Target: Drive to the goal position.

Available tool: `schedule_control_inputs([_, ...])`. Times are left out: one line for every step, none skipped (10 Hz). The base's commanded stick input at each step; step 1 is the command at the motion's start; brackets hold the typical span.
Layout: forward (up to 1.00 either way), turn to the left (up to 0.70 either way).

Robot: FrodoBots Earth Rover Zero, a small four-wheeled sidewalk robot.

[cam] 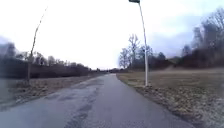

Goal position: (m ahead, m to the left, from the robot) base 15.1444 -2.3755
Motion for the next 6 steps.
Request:
schedule_control_inputs([0.50,0.00])
schedule_control_inputs([0.50,0.00])
schedule_control_inputs([0.50,0.00])
schedule_control_inputs([0.50,0.00])
schedule_control_inputs([0.50,0.00])
schedule_control_inputs([0.50,0.00])
